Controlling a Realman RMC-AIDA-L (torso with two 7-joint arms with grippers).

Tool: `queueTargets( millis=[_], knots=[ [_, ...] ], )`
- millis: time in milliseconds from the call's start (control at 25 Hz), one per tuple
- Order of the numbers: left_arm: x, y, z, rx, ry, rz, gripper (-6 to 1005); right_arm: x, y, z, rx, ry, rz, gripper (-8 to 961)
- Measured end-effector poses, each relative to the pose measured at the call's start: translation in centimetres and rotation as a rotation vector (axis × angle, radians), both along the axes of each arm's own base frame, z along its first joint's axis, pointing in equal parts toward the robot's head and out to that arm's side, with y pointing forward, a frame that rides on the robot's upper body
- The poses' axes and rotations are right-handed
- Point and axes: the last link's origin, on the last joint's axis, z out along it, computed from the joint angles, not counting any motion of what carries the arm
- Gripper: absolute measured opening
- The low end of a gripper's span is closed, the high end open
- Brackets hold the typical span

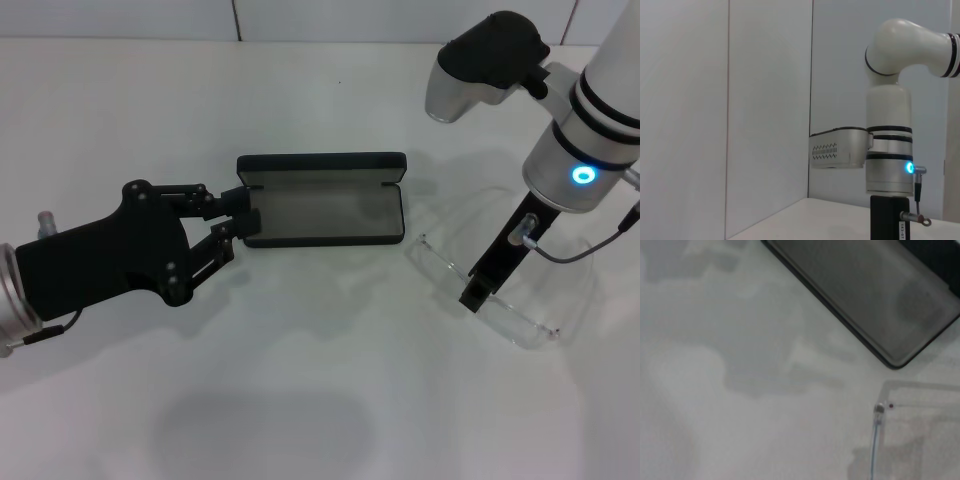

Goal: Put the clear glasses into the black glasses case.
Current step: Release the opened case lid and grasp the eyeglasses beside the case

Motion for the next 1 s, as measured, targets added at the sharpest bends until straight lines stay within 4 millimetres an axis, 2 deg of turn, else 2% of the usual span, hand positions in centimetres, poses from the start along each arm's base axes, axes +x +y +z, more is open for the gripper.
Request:
queueTargets(
  millis=[560,760,1000],
  knots=[
    [0.0,0.0,0.0,0.004,-0.002,-0.001,190,0.1,-0.3,0.6,-0.012,-0.012,0.016,118],
    [0.1,0.1,0.0,0.004,-0.002,-0.004,190,-0.2,-1.0,1.8,-0.023,-0.013,0.032,106],
    [0.2,0.2,0.1,0.007,-0.002,-0.007,190,0.6,-1.4,4.7,0.055,-0.008,0.028,42]
  ],
)
